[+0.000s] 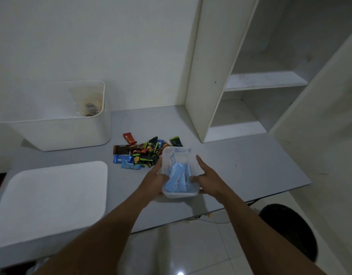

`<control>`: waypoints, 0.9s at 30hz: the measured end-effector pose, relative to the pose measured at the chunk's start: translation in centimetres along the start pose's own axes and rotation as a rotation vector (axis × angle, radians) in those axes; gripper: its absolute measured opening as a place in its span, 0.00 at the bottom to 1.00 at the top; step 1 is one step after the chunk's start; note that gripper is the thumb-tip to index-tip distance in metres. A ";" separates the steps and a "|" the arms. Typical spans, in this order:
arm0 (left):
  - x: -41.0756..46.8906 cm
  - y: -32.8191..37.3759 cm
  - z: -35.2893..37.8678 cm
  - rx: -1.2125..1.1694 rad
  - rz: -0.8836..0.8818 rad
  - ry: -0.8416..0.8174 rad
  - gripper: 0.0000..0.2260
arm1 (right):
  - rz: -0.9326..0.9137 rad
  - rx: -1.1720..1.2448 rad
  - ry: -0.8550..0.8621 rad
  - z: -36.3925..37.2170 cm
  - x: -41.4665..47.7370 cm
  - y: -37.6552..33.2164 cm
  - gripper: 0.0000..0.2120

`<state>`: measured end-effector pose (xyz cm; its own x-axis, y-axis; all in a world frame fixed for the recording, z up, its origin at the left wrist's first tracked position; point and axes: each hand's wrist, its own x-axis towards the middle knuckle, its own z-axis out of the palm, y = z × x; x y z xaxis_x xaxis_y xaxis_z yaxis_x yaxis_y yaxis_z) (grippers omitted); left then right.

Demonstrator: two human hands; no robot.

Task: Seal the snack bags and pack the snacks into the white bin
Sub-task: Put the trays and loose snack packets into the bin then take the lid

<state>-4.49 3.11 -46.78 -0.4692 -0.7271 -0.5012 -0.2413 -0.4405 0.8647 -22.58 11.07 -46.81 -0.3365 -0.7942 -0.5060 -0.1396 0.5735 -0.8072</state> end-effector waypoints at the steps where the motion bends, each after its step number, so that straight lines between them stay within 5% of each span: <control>1: -0.2 0.6 -0.3 0.013 0.018 0.009 0.29 | 0.009 0.041 -0.028 0.0 -0.3 -0.8 0.42; 11: -3.8 10.8 -8.2 0.070 0.160 0.204 0.31 | -0.169 0.051 -0.163 2.3 -1.8 -14.2 0.42; 27: -5.2 21.7 -31.8 0.006 0.162 0.339 0.31 | -0.343 -0.039 -0.382 18.5 5.0 -34.6 0.42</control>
<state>19.71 -19.42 -26.40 -0.1941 -0.9206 -0.3389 -0.1922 -0.3031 0.9334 -2.20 -16.47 -26.98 0.0981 -0.9505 -0.2947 -0.2197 0.2682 -0.9380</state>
